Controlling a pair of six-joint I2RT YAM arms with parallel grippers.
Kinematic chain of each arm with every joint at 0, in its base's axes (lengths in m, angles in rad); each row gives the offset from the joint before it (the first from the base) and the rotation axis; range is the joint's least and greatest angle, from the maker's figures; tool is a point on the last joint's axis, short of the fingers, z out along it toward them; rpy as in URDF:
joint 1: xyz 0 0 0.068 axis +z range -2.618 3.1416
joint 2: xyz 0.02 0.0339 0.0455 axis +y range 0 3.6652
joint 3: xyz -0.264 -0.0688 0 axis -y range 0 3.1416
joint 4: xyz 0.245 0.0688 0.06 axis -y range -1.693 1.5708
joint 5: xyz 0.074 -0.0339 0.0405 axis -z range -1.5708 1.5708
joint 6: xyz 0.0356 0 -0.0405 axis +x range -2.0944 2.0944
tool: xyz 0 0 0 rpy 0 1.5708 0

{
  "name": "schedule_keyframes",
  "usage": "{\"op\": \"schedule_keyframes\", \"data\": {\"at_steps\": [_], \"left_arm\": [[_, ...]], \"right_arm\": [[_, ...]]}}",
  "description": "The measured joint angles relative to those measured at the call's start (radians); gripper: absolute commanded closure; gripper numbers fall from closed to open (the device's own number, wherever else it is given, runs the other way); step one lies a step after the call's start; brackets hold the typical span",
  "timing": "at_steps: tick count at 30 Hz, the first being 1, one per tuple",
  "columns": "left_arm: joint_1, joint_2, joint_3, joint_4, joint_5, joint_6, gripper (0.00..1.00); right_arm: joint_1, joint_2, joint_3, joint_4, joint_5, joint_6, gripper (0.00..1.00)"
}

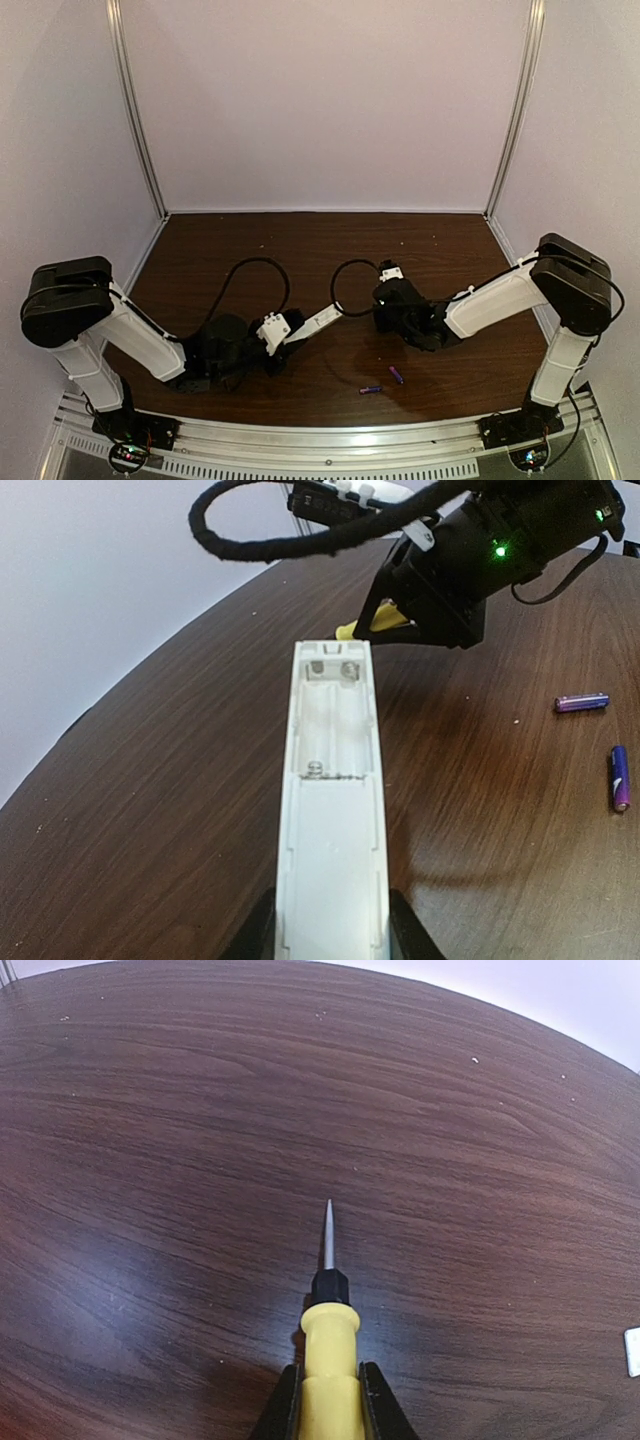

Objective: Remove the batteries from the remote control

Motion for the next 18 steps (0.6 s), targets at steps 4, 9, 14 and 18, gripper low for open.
{"op": "schedule_keyframes", "data": {"at_steps": [4,9,14,18], "left_arm": [[0.000,0.000,-0.003,0.000,0.000,-0.001,1.00],[0.000,0.000,-0.004,0.000,0.000,-0.002,1.00],[0.000,0.000,-0.004,0.000,0.000,-0.003,1.00],[0.000,0.000,-0.004,0.000,0.000,-0.003,1.00]], "right_arm": [[0.000,0.004,-0.002,0.012,-0.003,0.011,0.81],[0.000,0.008,-0.006,0.022,-0.017,0.021,0.75],[0.000,0.015,-0.010,0.020,-0.031,0.026,0.68],[0.000,0.015,-0.011,0.021,-0.037,0.034,0.66]]}}
